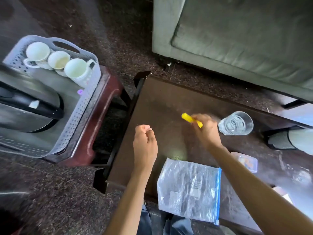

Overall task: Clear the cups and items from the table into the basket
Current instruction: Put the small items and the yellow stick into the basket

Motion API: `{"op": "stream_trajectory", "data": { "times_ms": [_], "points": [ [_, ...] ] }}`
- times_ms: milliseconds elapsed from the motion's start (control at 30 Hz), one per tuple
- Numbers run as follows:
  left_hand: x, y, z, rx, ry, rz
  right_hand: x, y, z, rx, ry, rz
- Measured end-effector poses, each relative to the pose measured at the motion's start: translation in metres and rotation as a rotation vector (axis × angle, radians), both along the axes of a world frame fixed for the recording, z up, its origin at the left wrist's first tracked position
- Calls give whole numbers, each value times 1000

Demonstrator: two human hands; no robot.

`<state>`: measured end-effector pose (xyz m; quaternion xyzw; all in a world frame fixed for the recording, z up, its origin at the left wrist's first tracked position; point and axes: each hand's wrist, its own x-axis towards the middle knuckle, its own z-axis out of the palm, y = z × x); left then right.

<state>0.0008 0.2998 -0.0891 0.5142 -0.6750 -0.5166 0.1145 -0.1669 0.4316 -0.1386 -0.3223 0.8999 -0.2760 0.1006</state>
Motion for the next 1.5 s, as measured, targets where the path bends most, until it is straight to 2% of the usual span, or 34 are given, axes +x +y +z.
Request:
{"op": "stream_trajectory", "data": {
  "times_ms": [167,300,433,633,800,1033,1333,1500],
  "points": [
    [14,-44,14,-14,83,184,-11,-108,67,-217,47,108],
    [33,-78,26,-37,159,311,10,-188,106,-286,162,463],
    [54,-102,31,-27,190,438,38,-257,115,-157,243,795],
    [82,-119,28,12,190,525,92,-329,117,243,387,1107],
    [91,-120,30,52,185,486,105,-360,112,402,356,1209],
    [93,-122,28,93,197,469,119,-369,105,499,387,1402],
    [92,-120,22,69,187,440,131,-371,97,580,263,1327],
    [89,-118,16,46,168,442,130,-372,95,542,129,1279]
  ]
}}
